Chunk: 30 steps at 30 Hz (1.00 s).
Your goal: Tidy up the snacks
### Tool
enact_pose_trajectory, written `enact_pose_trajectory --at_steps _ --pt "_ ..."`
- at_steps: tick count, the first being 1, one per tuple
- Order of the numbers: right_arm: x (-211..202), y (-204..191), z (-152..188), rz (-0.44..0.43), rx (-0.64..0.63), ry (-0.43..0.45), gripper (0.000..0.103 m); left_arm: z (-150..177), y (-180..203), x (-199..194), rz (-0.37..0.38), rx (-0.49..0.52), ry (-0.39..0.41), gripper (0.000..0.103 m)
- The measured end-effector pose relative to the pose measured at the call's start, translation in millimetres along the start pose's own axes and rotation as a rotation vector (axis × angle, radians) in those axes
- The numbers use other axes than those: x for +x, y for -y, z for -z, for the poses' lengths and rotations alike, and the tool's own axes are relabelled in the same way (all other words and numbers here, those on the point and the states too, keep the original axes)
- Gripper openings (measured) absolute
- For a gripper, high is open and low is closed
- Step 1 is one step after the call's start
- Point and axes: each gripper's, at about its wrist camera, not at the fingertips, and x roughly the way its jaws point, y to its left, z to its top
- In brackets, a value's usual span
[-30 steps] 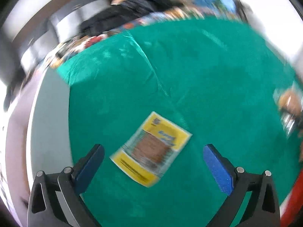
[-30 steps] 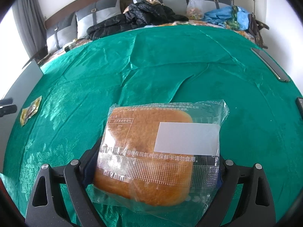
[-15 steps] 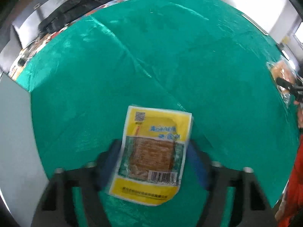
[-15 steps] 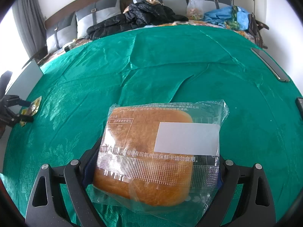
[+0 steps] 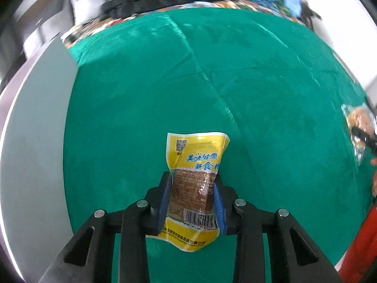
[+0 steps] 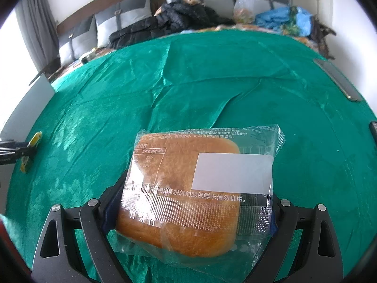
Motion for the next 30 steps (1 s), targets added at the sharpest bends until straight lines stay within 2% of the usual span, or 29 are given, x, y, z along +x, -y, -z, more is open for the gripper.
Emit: enact_pose_trajectory --at_steps 3,5,7,13,15,16,17,21,30 --pt "-2.0 10.9 -10.0 -0.057 0.034 -0.111 0.093 13.7 -5.3 -5.1 0.005 -0.075 0.015 0.032" --pt "-0.5 16.1 -16.0 -0.064 0.076 -0.178 0.093 21.9 -5.9 -9.1 0.007 -0.122 0.028 0.032" --pt "2.7 16.2 -24.3 -0.046 0.104 -0.258 0.093 26.1 -4.7 -12.0 0.016 -0.158 0.036 0.032" --pt "21.2 -2.9 -29.6 0.052 0.018 -0.356 0.093 39.3 -3.3 -19.0 0.029 -0.241 0.062 0.032" --pt "18.3 -8.3 -29.1 0.060 -0.023 -0.343 0.082 42.8 -6.2 -24.7 0.056 -0.273 0.074 0.030" --pt "13.9 -7.5 -29.4 0.055 -0.005 -0.341 0.081 44.6 -6.8 -29.2 0.066 -0.283 0.082 0.024" --pt "9.7 -7.1 -29.7 0.048 0.003 -0.336 0.080 45.4 -6.7 -34.6 0.077 -0.288 0.093 0.014" --pt "-17.1 -15.2 -34.1 0.003 -0.003 -0.275 0.080 47.9 -11.3 -52.2 0.123 -0.316 0.127 0.014" --pt "-31.8 -40.4 -35.4 -0.070 -0.022 -0.260 0.080 59.5 -28.6 -55.6 0.109 -0.345 0.134 0.011"
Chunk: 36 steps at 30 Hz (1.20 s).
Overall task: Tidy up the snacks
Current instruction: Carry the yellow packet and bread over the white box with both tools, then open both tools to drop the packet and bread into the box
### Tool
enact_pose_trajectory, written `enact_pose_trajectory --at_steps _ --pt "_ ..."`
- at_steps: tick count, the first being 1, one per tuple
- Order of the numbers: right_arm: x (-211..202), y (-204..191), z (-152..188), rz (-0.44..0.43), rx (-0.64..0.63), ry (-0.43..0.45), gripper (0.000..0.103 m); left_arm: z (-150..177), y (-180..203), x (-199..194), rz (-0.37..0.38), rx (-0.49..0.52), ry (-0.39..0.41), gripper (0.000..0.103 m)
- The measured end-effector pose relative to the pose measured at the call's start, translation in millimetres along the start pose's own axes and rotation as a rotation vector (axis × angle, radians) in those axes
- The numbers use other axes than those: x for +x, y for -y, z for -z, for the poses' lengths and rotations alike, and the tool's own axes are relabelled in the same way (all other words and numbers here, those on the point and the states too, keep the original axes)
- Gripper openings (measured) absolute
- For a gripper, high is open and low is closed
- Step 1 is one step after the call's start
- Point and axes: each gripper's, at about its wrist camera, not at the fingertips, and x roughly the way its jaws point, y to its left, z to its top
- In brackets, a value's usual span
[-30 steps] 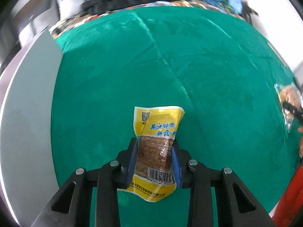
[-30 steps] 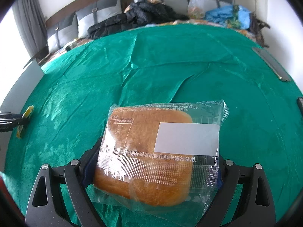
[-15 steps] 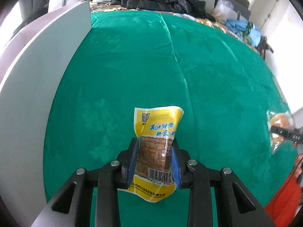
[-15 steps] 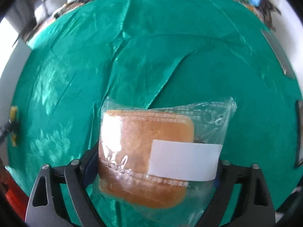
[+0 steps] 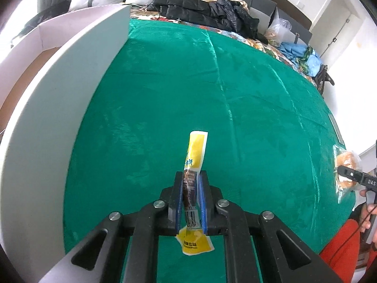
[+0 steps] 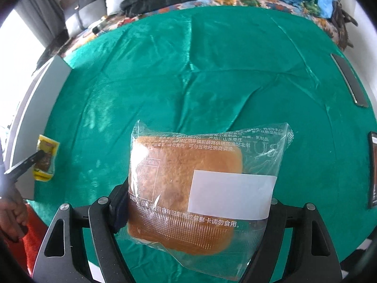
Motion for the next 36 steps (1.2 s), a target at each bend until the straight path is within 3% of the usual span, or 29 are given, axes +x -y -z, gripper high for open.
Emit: enact_pose_trajectory --at_steps 7,12,16,19,22,27,28,30,31,32,36 --pt "-13.0 -17.9 -3.9 -0.065 -0.020 0.028 0.080 -6.1 -8.4 -34.6 0.041 -0.043 0.073 0.011" --pt "-27.8 -63.3 -23.3 -0.167 -0.053 0.045 0.080 -23.1 -32.3 -90.9 0.106 -0.128 0.166 0.011" --pt "-60.1 -159.3 -62.5 -0.300 -0.177 0.116 0.080 -41.5 -77.9 -147.0 0.072 -0.175 0.241 0.011" --pt "-79.4 -239.3 -80.9 -0.405 -0.274 0.144 0.080 -50.0 -126.1 -181.9 -0.040 -0.199 0.268 0.011" --pt "-83.2 -334.7 -90.5 -0.495 -0.391 0.139 0.080 -49.2 -170.1 -195.4 -0.126 -0.237 0.260 0.011" --pt "-39.8 -464.2 -84.6 -0.515 -0.533 0.075 0.084 -27.3 -226.6 -183.5 -0.244 -0.283 0.190 0.015" --pt "-20.4 -485.5 -80.7 -0.503 -0.547 0.039 0.087 -23.9 -230.9 -178.2 -0.280 -0.289 0.178 0.023" --pt "12.7 -509.7 -70.9 -0.462 -0.549 -0.030 0.091 -13.5 -237.0 -170.2 -0.311 -0.293 0.166 0.059" --pt "28.0 -517.7 -66.2 -0.441 -0.551 -0.061 0.091 -8.4 -240.5 -170.0 -0.325 -0.300 0.172 0.090" --pt "41.2 -522.0 -61.7 -0.422 -0.553 -0.086 0.091 -4.0 -242.9 -170.8 -0.352 -0.307 0.189 0.101" --pt "48.7 -522.2 -66.9 -0.445 -0.515 -0.079 0.091 3.9 -244.7 -178.6 -0.426 -0.282 0.223 0.101"
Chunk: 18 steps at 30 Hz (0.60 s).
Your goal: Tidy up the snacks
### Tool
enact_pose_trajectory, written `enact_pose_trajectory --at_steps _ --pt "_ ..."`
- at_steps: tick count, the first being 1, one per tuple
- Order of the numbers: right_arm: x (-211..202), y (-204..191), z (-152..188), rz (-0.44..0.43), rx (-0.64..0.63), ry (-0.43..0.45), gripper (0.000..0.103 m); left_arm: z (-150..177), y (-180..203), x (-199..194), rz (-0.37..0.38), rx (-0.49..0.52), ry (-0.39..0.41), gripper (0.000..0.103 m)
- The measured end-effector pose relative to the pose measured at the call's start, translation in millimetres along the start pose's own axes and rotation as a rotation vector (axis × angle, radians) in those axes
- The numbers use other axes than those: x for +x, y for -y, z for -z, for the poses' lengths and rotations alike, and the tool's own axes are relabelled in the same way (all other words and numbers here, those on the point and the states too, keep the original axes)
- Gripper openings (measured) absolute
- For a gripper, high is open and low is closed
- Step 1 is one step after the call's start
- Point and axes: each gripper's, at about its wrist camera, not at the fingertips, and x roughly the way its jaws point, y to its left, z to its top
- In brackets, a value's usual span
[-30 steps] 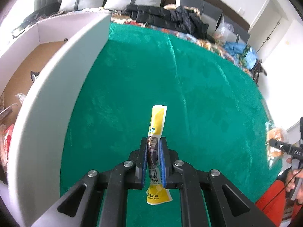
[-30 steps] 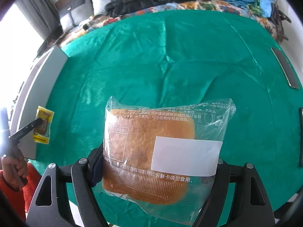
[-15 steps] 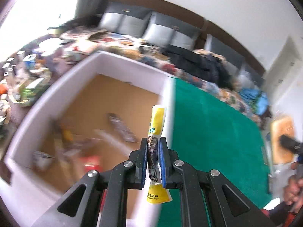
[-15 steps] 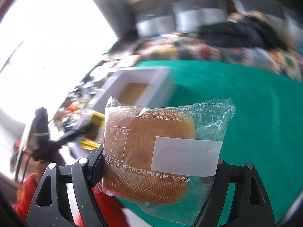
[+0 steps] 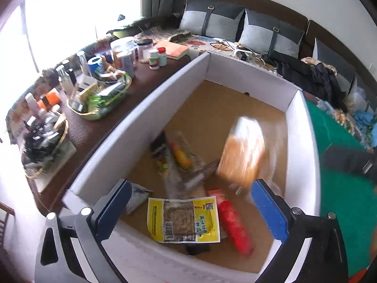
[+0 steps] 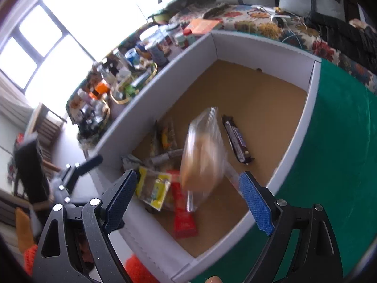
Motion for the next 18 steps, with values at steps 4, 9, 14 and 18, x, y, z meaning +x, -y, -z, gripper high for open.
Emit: enact_pose_trajectory --at_steps 4,9,14,18 --pt "-30.4 -7.1 -10.4 0.069 -0.067 0.076 0.091 1.3 9.3 -14.1 -0.124 0.050 0.063 0.101" --pt "-50.2 -15.4 -6.4 0.177 -0.152 0.120 0.091 0.1 19.2 -35.0 -0.240 0.009 0.098 0.103" --pt "-61.4 -18.0 8.6 0.233 -0.201 0.125 0.091 -0.6 25.2 -52.2 -0.189 -0.025 0.083 0.103" --pt "-73.8 -19.9 19.3 0.280 -0.244 0.152 0.091 0.8 28.5 -62.9 -0.155 -0.031 0.114 0.103"
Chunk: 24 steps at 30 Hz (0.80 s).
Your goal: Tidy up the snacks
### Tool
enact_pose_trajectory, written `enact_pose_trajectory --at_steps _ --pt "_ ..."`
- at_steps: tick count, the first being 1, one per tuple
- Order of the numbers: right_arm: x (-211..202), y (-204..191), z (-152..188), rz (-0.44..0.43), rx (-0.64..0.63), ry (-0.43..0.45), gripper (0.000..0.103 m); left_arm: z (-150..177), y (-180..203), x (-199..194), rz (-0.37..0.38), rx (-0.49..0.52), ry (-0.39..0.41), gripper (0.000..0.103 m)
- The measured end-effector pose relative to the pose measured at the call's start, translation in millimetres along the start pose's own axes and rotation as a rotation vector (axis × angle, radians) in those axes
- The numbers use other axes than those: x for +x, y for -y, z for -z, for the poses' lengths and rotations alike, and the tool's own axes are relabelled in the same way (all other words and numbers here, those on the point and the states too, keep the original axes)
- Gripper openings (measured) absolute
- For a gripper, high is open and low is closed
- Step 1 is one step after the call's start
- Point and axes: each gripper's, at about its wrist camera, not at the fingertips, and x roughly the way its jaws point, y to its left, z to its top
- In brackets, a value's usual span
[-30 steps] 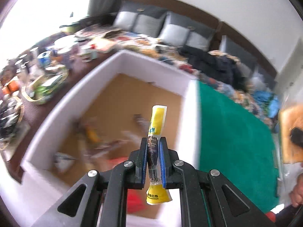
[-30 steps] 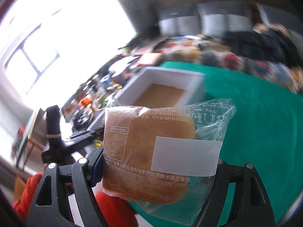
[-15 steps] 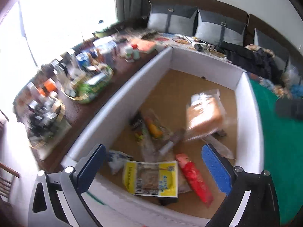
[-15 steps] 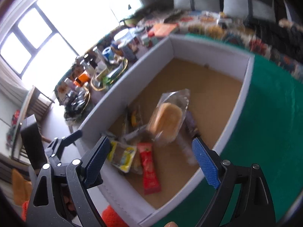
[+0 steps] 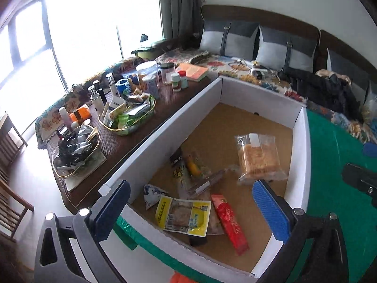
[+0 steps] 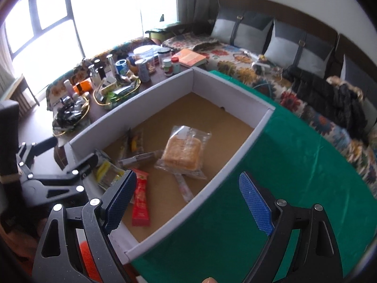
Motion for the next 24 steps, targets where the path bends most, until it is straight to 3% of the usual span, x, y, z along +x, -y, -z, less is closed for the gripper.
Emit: enact_pose_trajectory --at_steps 5,11,24 --pt "-7.4 0.8 3.6 -0.015 0.022 0.012 0.091 -0.4 -3.3 -5.3 0.030 -0.020 0.004 0.103" --pt "-3.8 -6.1 4.3 -0.014 -0.003 0.006 0.091 -2.4 0.0 -13.6 -0.017 0.036 0.032 0.103" --pt "11.2 -18.9 5.5 -0.023 -0.011 -0.013 0.091 1.9 -8.1 -6.1 -0.036 0.032 0.012 0.103"
